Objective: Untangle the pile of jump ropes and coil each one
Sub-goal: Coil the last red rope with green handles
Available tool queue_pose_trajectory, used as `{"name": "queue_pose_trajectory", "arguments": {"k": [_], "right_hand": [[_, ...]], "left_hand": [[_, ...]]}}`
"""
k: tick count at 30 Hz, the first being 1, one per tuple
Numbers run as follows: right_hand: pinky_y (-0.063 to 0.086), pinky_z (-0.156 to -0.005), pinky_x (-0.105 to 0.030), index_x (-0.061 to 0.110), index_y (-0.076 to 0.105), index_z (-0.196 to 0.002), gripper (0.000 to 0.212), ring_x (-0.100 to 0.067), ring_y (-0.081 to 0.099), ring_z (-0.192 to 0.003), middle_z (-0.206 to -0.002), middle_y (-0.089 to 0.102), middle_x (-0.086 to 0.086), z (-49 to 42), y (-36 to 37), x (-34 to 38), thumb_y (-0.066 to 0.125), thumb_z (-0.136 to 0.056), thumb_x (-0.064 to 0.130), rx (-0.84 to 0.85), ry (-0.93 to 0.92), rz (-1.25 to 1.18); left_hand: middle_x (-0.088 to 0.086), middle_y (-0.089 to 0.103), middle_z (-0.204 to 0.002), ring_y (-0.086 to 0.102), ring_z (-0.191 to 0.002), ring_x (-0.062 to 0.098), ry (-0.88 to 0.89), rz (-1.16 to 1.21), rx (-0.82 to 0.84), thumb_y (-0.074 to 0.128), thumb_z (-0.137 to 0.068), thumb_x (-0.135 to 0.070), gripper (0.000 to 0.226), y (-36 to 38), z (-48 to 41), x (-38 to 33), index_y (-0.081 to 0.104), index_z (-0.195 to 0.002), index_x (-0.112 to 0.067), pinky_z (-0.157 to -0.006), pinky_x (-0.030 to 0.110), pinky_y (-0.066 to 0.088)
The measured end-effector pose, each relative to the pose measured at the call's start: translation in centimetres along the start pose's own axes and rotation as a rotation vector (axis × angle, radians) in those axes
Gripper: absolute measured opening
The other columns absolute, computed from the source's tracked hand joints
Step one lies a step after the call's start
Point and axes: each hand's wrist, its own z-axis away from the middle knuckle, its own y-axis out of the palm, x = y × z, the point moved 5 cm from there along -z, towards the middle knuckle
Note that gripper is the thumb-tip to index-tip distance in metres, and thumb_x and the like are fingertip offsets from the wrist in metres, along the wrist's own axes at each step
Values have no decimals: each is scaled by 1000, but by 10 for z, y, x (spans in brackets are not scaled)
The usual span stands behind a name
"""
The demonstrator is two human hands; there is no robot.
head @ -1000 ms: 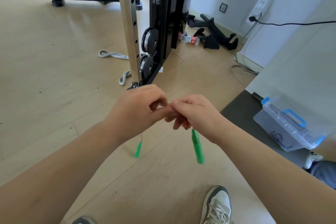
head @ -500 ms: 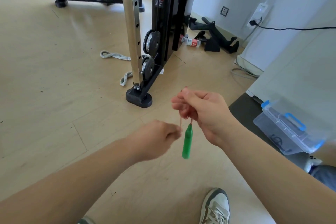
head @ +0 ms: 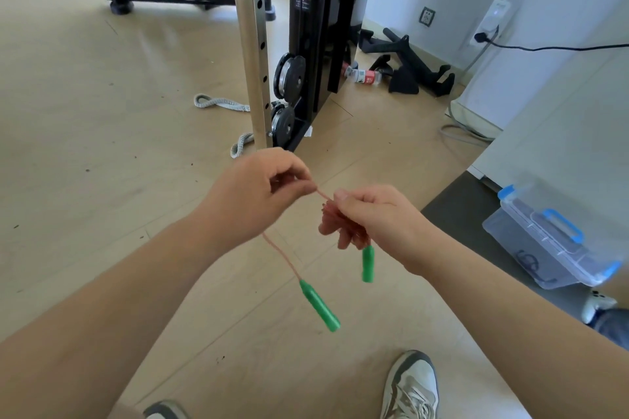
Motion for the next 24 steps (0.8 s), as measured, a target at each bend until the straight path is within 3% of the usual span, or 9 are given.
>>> {"name": "queue_pose_trajectory", "arguments": {"k": [4, 8, 10, 12, 13, 15, 17, 20, 24], "right_hand": [[48, -62, -29, -4, 73, -102, 27, -23, 62, -73, -95, 79, -15, 3, 10, 5, 57, -104, 18, 35, -24, -182], [52, -70, -32, -5, 72, -104, 28, -37, 66, -85, -99, 76, -26, -3, 6, 5, 53, -105, 16, -85, -39, -472], [57, -75, -33, -4, 72, -104, 28, -37, 73, -96, -101, 77, -21, -6, -2, 4, 50, -107, 13, -182, -34, -552], [60, -81, -37, -3, 72, -101, 31, -31, 75, -98, -96, 78, -14, -8, -9, 2, 49, -107, 16, -284, -45, -426], [60, -83, -38, -1, 72, -95, 35, -25, 76, -94, -90, 78, -9, -7, -13, 0, 48, -108, 21, -329, -55, -239], [59, -80, -34, 12, 66, -76, 42, -18, 73, -84, -78, 73, -2, -6, -14, -1, 48, -107, 32, -354, -98, 163], [55, -74, -33, 17, 56, -67, 45, -16, 69, -76, -72, 69, 4, -7, -13, -5, 47, -107, 36, -317, -133, 343], [52, -71, -39, 16, 53, -65, 46, -12, 60, -65, -59, 58, 13, -7, -11, -4, 47, -107, 35, -246, -173, 380], [56, -73, -37, 24, 71, -82, 37, -4, 63, -66, -79, 73, 5, 1, 0, 1, 45, -106, 34, -103, -61, 346]], "left_hand": [[-12, 66, -74, 56, -66, 0, -82, -28, 115, 65, -97, -27, 13, 23, 8, 20, 75, -89, -31, -62, 15, 41], [-3, 68, -73, 57, -59, 2, -224, -1, 311, 52, -103, -25, 23, 59, 22, 23, 73, -100, -34, -63, 22, 47], [-2, 72, -80, 62, -64, 0, -200, -109, 474, 50, -105, -32, 24, 71, 29, 16, 72, -100, -23, -65, 19, 48], [1, 71, -79, 63, -67, 2, -156, -120, 580, 48, -105, -35, 32, 80, 37, 3, 65, -90, -13, -68, 19, 50], [2, 69, -78, 64, -70, 7, -132, -106, 586, 47, -105, -35, 32, 82, 38, -3, 63, -89, -13, -72, 26, 53], [1, 68, -77, 63, -72, 14, -72, -126, 544, 49, -104, -35, 27, 80, 38, -18, 68, -96, -17, -72, 34, 52], [-2, 67, -75, 59, -68, 10, -51, -117, 445, 55, -101, -33, 19, 68, 29, -25, 71, -101, -24, -67, 29, 49], [-3, 66, -69, 55, -60, 7, -50, 15, 273, 69, -95, -29, 7, 40, 16, -28, 72, -90, -26, -55, 16, 43], [-2, 66, -66, 53, -55, 8, -79, 77, 150, 83, -82, -39, 19, 17, 6, -15, 69, -77, -26, -54, 22, 46]]}}
